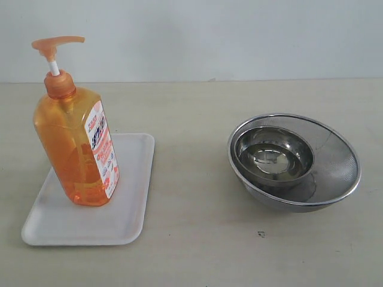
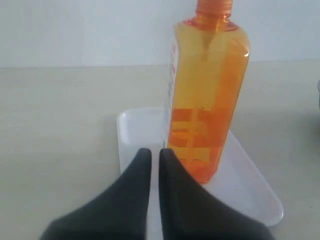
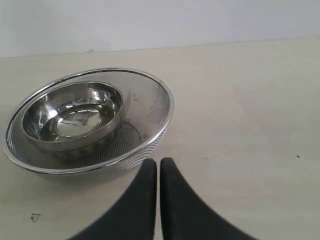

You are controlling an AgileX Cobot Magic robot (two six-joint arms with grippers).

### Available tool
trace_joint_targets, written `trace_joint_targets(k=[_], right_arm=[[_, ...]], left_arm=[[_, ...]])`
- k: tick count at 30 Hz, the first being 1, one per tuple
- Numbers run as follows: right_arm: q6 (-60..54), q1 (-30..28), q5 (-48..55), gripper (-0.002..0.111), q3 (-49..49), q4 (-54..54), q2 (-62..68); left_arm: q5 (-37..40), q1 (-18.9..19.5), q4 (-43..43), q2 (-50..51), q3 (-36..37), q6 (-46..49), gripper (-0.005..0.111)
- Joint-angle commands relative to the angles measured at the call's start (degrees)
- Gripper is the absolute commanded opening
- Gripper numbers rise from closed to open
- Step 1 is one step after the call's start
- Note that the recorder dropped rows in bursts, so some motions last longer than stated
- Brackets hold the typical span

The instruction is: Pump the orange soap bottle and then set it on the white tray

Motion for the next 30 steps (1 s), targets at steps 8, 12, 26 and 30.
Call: trace_joint_targets(k=[8, 12, 26, 30], right_arm=[[0.0, -0.1, -0.6, 0.0, 0.0, -0.1, -0.2], [0.0, -0.1, -0.6, 0.0, 0.0, -0.1, -0.2], [0.0, -0.1, -0.6, 0.0, 0.0, -0.1, -0.2], [0.0, -0.1, -0.6, 0.0, 0.0, -0.1, -0.2]], left_arm=[[-1.3, 0.1, 5.2, -0.2, 0.2, -1.3, 0.005], [-0.9, 0.1, 10.2, -0.2, 0.2, -6.0, 0.005], [-0.9, 0.1, 10.2, -0.2, 0.2, -6.2, 0.005], [-0.9, 0.1, 10.2, -0.2, 0.2, -6.2, 0.005]])
